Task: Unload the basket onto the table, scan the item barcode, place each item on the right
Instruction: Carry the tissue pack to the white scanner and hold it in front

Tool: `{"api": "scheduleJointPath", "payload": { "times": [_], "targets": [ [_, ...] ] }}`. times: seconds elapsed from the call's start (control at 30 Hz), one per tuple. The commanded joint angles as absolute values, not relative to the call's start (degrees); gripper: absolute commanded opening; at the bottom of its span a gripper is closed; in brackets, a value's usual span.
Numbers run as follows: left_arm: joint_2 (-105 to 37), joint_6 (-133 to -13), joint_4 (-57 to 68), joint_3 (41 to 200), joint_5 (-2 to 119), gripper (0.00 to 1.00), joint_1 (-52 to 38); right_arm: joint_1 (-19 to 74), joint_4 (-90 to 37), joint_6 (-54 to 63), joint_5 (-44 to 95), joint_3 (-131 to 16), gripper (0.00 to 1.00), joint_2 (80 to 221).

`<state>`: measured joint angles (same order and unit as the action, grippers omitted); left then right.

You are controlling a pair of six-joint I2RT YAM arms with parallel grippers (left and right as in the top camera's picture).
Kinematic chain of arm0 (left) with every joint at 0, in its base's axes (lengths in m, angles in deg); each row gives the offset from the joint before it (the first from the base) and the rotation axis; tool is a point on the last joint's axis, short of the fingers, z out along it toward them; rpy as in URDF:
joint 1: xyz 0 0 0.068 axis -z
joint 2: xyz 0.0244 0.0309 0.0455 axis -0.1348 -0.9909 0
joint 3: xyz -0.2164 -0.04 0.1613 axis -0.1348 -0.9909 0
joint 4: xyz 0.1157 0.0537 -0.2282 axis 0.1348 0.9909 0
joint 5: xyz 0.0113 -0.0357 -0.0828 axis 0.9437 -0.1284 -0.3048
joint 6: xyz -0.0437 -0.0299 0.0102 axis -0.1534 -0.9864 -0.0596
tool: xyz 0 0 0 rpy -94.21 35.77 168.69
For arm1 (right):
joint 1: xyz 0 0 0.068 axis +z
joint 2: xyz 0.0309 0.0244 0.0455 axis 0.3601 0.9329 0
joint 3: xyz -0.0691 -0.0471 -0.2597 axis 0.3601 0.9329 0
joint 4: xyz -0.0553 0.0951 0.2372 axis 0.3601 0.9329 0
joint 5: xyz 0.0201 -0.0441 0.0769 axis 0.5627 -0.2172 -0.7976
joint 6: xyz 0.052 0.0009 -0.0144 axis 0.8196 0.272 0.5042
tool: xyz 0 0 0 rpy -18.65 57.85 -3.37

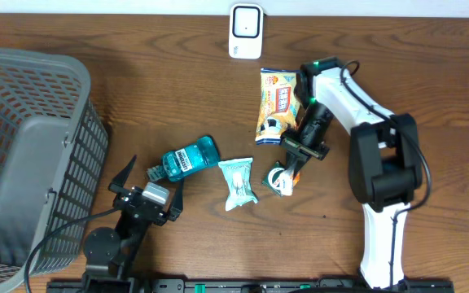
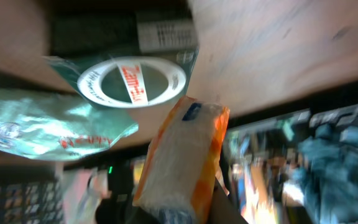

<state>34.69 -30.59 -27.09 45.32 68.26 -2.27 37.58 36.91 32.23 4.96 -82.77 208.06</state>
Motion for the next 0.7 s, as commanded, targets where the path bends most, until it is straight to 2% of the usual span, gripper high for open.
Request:
{"api": "scheduleJointPath", "payload": {
  "times": [0.0,0.13,0.3,0.37,0.67],
  "targets": [
    [34.8,-28.3,-27.59,42.43,66.23,0.98,-2.03,37.34,34.42,34.07,13.44,-84.1,0.01,201.81],
    [34.17,-26.24,-26.94,41.12,62.58,0.98,-2.03,37.36,27.58,33.96,16.04,-85.17,0.01,196.3],
    [33.12,-26.24,-26.94,41.12,62.64,0.98,-2.03,38.19,12.8,30.57,18.42,-85.17,0.01,190.79],
    [32.83,-26.24,-26.94,41.12,62.64,0.97,-2.03,38.87,8.23,25.66,18.33,-85.17,0.01,190.42],
    [32.14,-26.24,-26.94,41.12,62.64,0.98,-2.03,43.28,-17.56,19.34,17.98,-84.96,0.01,195.29]
  ]
}}
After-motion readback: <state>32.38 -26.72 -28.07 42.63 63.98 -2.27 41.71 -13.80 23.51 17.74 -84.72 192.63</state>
